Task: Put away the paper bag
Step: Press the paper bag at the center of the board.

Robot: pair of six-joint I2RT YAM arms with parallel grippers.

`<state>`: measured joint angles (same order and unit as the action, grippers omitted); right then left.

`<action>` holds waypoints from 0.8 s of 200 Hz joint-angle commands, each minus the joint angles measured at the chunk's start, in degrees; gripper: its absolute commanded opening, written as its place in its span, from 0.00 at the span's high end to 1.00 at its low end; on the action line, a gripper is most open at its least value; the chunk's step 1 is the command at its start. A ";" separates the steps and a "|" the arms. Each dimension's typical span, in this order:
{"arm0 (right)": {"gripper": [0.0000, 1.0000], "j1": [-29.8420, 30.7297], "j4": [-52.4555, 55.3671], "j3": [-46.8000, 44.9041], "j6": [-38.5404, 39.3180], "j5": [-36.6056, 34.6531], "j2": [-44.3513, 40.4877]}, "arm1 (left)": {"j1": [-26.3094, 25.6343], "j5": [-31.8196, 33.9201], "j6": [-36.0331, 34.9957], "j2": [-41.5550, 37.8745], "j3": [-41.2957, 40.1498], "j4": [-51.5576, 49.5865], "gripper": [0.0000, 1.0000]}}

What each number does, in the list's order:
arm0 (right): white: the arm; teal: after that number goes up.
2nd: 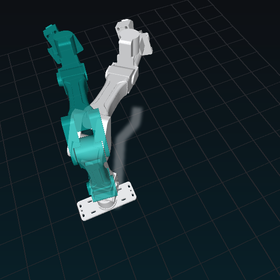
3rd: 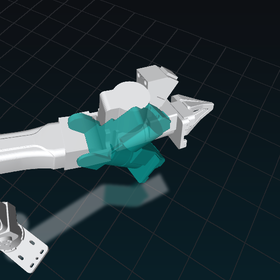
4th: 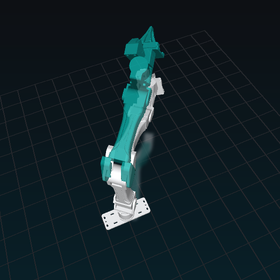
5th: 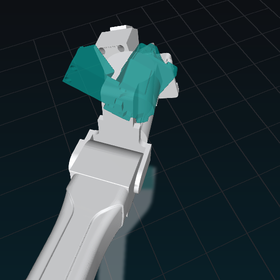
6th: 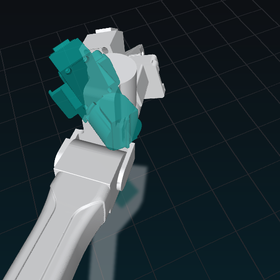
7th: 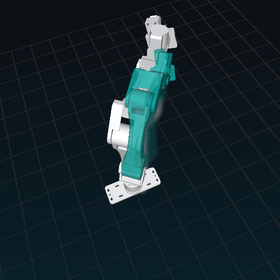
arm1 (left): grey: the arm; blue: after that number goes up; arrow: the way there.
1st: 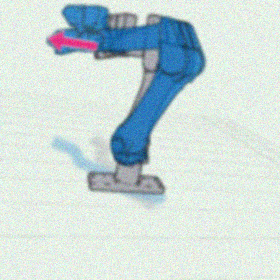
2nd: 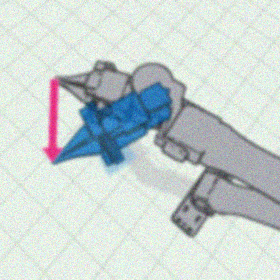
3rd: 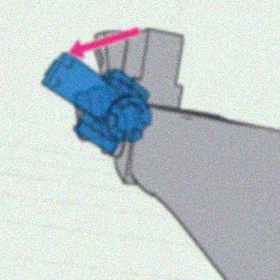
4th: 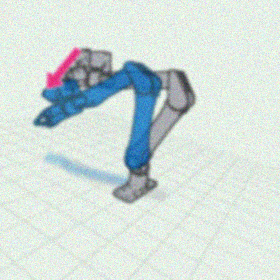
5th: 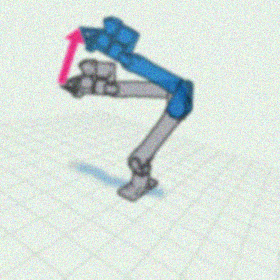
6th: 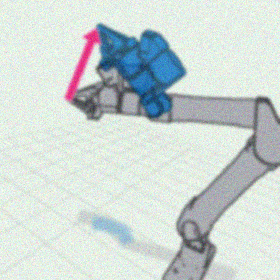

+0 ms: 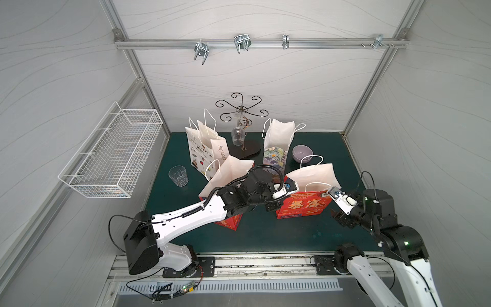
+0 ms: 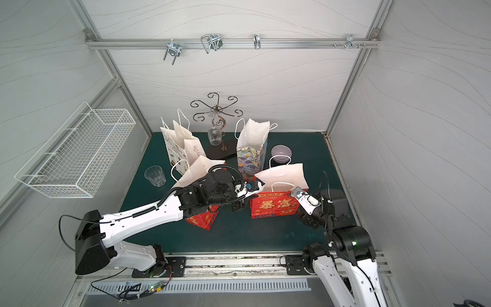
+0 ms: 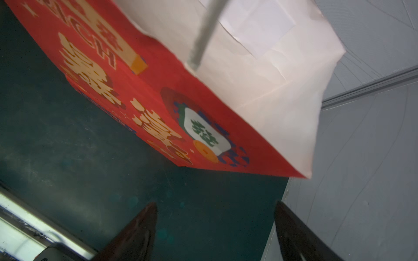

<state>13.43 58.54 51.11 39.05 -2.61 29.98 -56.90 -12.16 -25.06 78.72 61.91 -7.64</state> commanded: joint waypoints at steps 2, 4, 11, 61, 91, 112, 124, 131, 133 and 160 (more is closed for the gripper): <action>0.18 -2.56 -6.96 -1.23 -0.66 5.06 1.73 | 0.56 -0.40 -1.06 -1.26 2.08 0.68 0.85; 0.18 -3.02 -7.04 -1.27 -0.56 6.08 2.03 | 0.57 -0.42 -1.00 -1.28 2.01 0.69 0.85; 0.19 -4.84 -6.97 -1.28 -0.40 10.34 3.00 | 0.57 -0.55 -0.61 -1.37 1.84 0.89 0.85; 0.24 -13.39 -8.02 -1.17 0.68 42.03 9.39 | 1.39 -1.11 1.20 -2.05 0.98 1.72 0.85; 0.28 -13.43 -4.73 -1.85 3.44 48.87 9.70 | 3.00 -1.11 4.37 -2.68 -0.11 4.30 0.85; 0.29 -13.43 -2.55 -2.25 5.03 51.48 8.97 | 3.20 -1.04 4.23 -2.60 -0.12 4.30 0.84; 0.29 -13.43 -1.30 -2.18 5.50 52.82 8.73 | 3.27 -0.62 4.15 -2.58 -0.08 4.30 0.83; 0.29 -13.43 -0.66 -2.03 5.83 53.22 8.47 | 3.24 -0.20 4.15 -2.60 0.05 4.21 0.81; 0.29 -13.43 -0.48 -1.99 5.90 53.28 8.31 | 3.28 -0.09 4.19 -2.60 0.05 4.21 0.81; 0.28 -13.43 -0.29 -2.02 6.13 51.04 6.43 | 3.55 0.19 3.92 -2.78 0.05 3.61 0.83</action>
<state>0.19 55.66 49.08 43.57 46.57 38.02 -53.58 -12.14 -20.95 77.25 61.32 -6.55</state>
